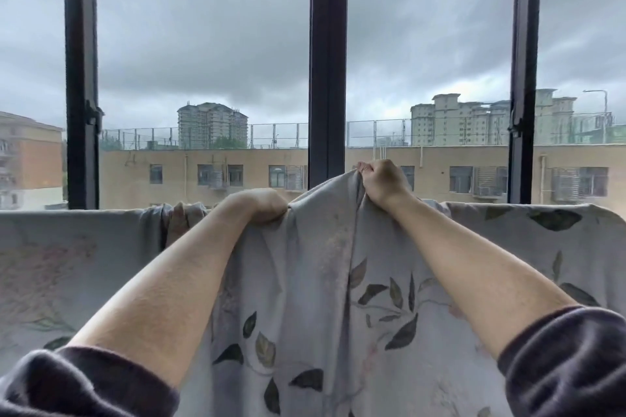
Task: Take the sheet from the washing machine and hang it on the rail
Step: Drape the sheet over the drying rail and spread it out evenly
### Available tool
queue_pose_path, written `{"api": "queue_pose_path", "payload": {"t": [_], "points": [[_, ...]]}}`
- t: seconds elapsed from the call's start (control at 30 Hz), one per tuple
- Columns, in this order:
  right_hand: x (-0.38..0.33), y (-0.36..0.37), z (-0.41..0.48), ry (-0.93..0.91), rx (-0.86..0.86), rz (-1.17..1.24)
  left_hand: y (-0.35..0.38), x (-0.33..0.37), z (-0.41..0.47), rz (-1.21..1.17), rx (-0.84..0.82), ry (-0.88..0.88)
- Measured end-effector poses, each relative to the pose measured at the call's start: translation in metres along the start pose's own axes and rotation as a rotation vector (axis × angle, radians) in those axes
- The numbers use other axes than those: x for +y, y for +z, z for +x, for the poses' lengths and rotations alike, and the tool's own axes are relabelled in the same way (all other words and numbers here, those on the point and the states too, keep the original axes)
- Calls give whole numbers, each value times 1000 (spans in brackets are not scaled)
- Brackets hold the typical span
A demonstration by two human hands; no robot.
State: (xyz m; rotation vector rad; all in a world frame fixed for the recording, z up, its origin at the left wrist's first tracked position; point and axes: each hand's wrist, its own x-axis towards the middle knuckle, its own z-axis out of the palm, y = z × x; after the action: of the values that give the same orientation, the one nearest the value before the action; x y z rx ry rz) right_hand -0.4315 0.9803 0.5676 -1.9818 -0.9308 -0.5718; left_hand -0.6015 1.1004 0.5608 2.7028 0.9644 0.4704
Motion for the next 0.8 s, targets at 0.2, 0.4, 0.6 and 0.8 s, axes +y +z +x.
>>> {"api": "queue_pose_path", "payload": {"t": [0.2,0.4,0.6,0.8], "points": [[3,18,10,127,-465,-233,-2,-9,3,-43,-55,44],[2,11,-15,-211,-148,85,-6,-23,-4,79,-24,306],[8,-2,-56,-388,-252,-254,3,-28,2,-164,149,332],[-7,10,-32,-181,-131,-180,4,-17,15,-91,288,168]]}}
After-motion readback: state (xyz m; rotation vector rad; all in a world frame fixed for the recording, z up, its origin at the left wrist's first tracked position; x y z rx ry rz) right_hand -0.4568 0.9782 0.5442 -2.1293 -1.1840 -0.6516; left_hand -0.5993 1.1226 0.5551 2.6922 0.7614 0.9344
